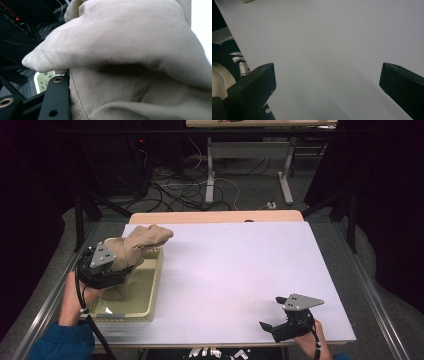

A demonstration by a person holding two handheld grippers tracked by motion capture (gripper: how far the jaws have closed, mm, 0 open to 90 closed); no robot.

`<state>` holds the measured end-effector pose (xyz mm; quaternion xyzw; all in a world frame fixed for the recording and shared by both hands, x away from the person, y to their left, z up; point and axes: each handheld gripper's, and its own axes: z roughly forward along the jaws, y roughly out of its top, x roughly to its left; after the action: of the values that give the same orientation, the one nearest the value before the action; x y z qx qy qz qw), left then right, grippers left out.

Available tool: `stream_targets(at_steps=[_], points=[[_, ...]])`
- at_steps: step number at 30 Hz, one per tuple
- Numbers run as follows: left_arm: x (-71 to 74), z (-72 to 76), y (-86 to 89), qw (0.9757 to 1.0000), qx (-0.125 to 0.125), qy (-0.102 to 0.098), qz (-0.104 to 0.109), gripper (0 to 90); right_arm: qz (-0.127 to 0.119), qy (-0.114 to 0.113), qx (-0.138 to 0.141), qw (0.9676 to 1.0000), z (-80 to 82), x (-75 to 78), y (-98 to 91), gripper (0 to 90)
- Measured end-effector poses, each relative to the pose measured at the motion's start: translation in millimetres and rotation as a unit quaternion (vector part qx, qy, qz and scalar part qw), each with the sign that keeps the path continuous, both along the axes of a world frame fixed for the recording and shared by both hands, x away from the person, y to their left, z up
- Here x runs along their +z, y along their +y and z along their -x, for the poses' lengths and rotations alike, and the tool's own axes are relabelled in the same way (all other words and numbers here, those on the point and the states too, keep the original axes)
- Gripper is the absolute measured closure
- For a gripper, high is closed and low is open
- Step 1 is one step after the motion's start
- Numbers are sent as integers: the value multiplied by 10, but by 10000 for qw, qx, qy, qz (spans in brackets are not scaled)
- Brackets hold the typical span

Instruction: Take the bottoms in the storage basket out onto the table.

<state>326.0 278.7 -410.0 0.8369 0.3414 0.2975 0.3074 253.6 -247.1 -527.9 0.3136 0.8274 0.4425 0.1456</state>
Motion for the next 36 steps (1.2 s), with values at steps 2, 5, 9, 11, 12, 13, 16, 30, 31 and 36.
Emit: stream_targets(at_steps=[2,5,9,11,12,13,16,30,31,36], points=[[14,3,-10,10000,16,-56,-10,446,2,-3,-3,10000,1,1,0,3],[34,-3,-26,9999,-11,-117,-9,446,-3,2,2,10000,0,0,-1,3],[55,-7,-62,9999,-35,-145,44,446,-9,-29,-17,10000,-2,-5,4,3],[69,-12,-81,9999,-49,-157,43,446,-7,-31,-9,10000,-4,-5,2,3],[79,-15,-86,9998,-63,-178,15,446,-10,-28,-9,10000,-3,-5,2,3],[83,-19,-97,9998,-75,-202,27,446,-10,-30,-8,10000,-4,-6,2,3],[109,-22,-121,9997,-93,-227,26,446,-18,-25,3,10000,-4,-6,1,3],[181,-53,-228,9990,-191,-400,-7,446,-38,-15,3,10000,-8,-9,1,3],[184,-56,-233,9990,-199,-409,-5,446,-66,6,-6,10000,-4,-7,3,3],[212,-60,-264,9987,-263,-441,-51,446,-34,-12,0,10000,-5,-8,1,3]])
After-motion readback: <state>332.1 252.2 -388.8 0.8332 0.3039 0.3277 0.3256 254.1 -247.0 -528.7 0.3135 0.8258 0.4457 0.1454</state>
